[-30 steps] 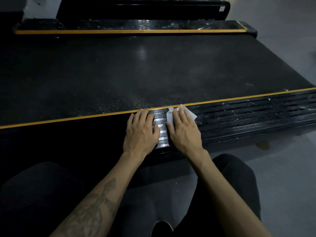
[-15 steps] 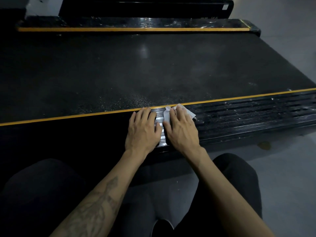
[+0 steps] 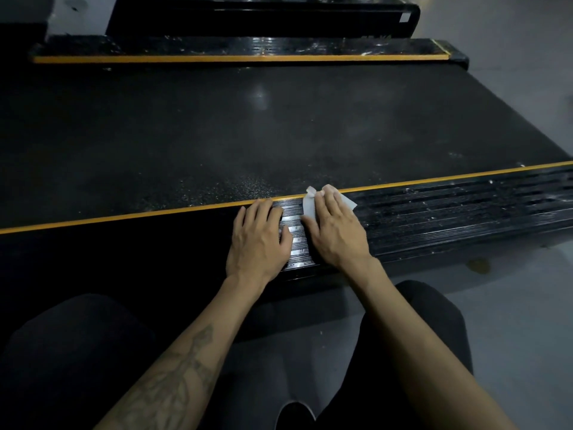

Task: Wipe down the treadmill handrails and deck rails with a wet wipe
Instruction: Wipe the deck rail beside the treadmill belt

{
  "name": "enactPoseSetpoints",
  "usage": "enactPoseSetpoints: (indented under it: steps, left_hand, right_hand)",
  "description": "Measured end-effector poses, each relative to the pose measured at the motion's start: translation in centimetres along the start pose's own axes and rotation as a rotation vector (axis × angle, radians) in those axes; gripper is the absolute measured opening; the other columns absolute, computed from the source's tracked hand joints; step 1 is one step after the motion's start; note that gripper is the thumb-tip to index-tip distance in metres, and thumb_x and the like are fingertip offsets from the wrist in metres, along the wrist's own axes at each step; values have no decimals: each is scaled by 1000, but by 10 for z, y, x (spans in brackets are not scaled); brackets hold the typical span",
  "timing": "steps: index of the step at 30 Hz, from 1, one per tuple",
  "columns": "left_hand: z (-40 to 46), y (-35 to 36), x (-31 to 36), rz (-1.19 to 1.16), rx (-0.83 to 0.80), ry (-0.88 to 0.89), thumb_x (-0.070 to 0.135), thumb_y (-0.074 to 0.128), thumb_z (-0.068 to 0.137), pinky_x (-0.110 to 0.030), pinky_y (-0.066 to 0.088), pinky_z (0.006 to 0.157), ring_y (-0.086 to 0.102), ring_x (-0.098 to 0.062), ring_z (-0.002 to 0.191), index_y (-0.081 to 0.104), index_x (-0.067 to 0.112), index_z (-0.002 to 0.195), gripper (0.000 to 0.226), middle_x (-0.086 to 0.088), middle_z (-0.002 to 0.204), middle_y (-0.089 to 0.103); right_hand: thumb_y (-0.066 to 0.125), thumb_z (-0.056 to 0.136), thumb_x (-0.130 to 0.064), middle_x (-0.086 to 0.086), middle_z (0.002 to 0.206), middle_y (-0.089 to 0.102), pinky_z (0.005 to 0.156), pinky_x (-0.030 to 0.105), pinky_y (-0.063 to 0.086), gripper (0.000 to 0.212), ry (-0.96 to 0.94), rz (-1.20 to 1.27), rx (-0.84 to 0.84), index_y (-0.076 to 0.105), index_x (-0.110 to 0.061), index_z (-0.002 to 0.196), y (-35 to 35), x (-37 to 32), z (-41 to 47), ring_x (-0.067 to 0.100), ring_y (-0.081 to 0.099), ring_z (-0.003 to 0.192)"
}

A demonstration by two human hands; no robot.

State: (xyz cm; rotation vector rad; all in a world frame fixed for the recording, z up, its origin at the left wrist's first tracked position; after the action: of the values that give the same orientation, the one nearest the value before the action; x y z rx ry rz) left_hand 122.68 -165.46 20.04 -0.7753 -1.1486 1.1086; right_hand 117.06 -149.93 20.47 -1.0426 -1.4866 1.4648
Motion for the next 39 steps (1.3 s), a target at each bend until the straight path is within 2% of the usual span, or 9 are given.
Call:
enactPoseSetpoints:
  steps: [3, 9, 14, 18, 22, 25, 28, 33, 39]
  left_hand:
    - [0, 0, 0, 1, 6, -7, 32, 50, 99, -50, 34, 117, 47, -25, 138, 62, 11, 130, 39, -7, 143, 55]
    - [0, -2, 0, -1, 4, 6, 33, 49, 100, -49, 34, 117, 46, -24, 139, 61, 12, 131, 39, -6, 144, 55]
    - [0, 0, 0, -10, 30, 0, 31, 51, 98, -50, 36, 117, 50, -26, 135, 63, 10, 128, 39, -9, 141, 57]
    - [0, 0, 0, -12, 22, 17, 30, 53, 98, -51, 35, 117, 49, -26, 135, 63, 11, 127, 36, -9, 141, 57]
    - [0, 0, 0, -3, -1, 51, 32, 51, 100, -52, 33, 119, 45, -24, 141, 60, 12, 134, 41, -7, 147, 53]
    - [0, 2, 1, -2, -40, 80, 33, 48, 101, -51, 28, 123, 38, -21, 148, 56, 15, 142, 46, -5, 156, 47]
    - [0, 4, 2, 10, -76, 100, 32, 47, 103, -50, 23, 125, 30, -20, 153, 51, 17, 150, 50, -4, 162, 40]
    - [-1, 2, 1, -18, -90, 97, 33, 47, 104, -48, 18, 127, 25, -17, 155, 49, 18, 152, 50, -1, 164, 36]
    - [5, 0, 10, 10, -95, 51, 31, 49, 103, -48, 24, 124, 37, -23, 149, 58, 16, 142, 43, -5, 157, 47]
  right_hand:
    - [3, 109, -40, 18, 171, 4, 128, 39, 4, 66, 6, -39, -21, 2, 0, 162, 11, -14, -9, 27, -3, 159]
    - [14, 112, -32, 11, 170, 14, 127, 35, 1, 57, -111, -55, -7, 7, -4, 162, -3, -9, 15, 21, 4, 158]
    - [-5, 102, -25, 24, 168, 11, 127, 45, 3, 66, 8, -139, -37, 4, 5, 160, 5, -18, 0, 36, 0, 158]
    - [19, 112, -25, 21, 164, 28, 128, 41, 8, 56, -103, -49, 68, 20, 7, 158, -1, -23, 6, 31, 15, 156]
    - [8, 112, -36, 13, 171, 9, 127, 36, 5, 60, -29, -49, -35, 6, -4, 163, -5, 4, 13, 23, 3, 159]
    - [-2, 107, -35, 19, 171, -1, 128, 40, 5, 65, 90, -57, -69, -1, 0, 162, 2, 1, -4, 29, -7, 159]
    - [-8, 103, -32, 25, 169, -2, 128, 44, 3, 68, 31, -98, -96, 1, 2, 161, 4, -12, -10, 36, -8, 158]
    - [12, 112, -40, 17, 171, 4, 128, 36, 0, 64, 13, -41, -55, 3, 0, 162, -8, 6, 1, 23, -3, 159]
    - [7, 110, -36, 28, 168, 5, 127, 45, 6, 66, 93, -86, -84, 1, 8, 159, 7, -3, -5, 38, -2, 158]
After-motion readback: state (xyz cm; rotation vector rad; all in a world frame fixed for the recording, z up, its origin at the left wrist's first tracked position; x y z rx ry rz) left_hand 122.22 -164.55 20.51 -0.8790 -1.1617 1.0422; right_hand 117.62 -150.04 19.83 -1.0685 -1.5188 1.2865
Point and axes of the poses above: each hand's wrist, its own z-axis towards the middle knuckle, its own y-axis out of the palm, x = y × z, the point moved 2 cm from there along z, towards the middle knuckle
